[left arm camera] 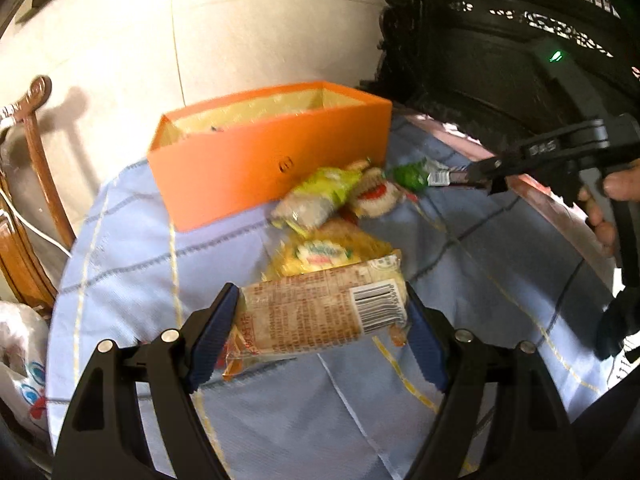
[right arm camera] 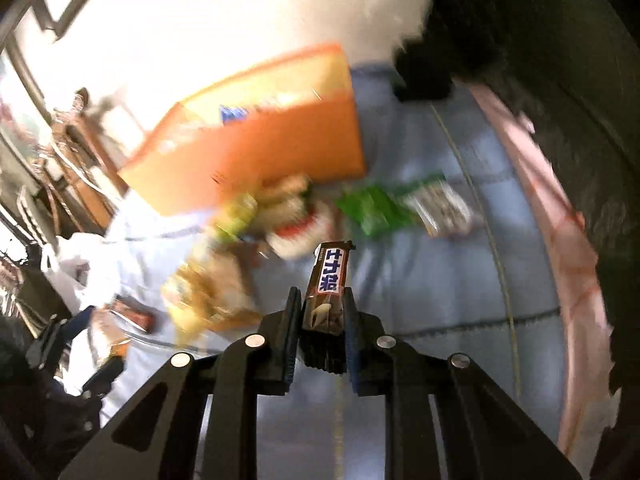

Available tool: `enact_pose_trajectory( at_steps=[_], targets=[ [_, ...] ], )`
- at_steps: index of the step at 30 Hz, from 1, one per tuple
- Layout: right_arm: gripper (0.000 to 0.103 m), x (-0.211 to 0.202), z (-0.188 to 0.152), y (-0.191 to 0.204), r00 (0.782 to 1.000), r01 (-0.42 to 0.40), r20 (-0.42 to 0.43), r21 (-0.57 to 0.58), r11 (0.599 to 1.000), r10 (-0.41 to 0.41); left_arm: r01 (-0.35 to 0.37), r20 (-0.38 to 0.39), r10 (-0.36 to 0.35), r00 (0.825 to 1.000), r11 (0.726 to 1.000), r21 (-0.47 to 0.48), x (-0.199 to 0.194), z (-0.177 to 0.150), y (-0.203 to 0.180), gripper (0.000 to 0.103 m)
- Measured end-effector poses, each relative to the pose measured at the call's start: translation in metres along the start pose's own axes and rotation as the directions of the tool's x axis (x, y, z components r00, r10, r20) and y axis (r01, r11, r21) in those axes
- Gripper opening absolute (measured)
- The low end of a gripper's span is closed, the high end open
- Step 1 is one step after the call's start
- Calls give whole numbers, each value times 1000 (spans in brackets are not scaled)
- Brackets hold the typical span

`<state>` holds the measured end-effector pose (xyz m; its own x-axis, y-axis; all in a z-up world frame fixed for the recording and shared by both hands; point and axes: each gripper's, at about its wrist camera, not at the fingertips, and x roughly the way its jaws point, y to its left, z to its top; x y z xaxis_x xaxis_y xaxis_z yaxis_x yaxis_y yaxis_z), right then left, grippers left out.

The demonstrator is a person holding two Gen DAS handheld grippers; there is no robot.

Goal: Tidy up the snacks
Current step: 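Grasp the chocolate bar with the right gripper and drop it into the orange box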

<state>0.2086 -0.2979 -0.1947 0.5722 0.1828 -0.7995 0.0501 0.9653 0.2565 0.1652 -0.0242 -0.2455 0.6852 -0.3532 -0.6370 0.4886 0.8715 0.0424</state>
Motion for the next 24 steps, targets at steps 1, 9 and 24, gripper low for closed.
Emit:
enact_pose_trajectory(
  at_steps=[1,9,24],
  targets=[
    [20,-8,6,5,1000,-14,20,-10,1000,15,-12,14,12,1000,1000,3,-3,6,2,77],
    [20,-59,34,32,990,-80,113,-66,995,87,-64,64,66,996,997,-45,-23,54,20,77],
    [20,-110,117,71,953,-90,273,-169,982,134,-112,178,120,977,992,-56,-37,163,41,77]
  ],
)
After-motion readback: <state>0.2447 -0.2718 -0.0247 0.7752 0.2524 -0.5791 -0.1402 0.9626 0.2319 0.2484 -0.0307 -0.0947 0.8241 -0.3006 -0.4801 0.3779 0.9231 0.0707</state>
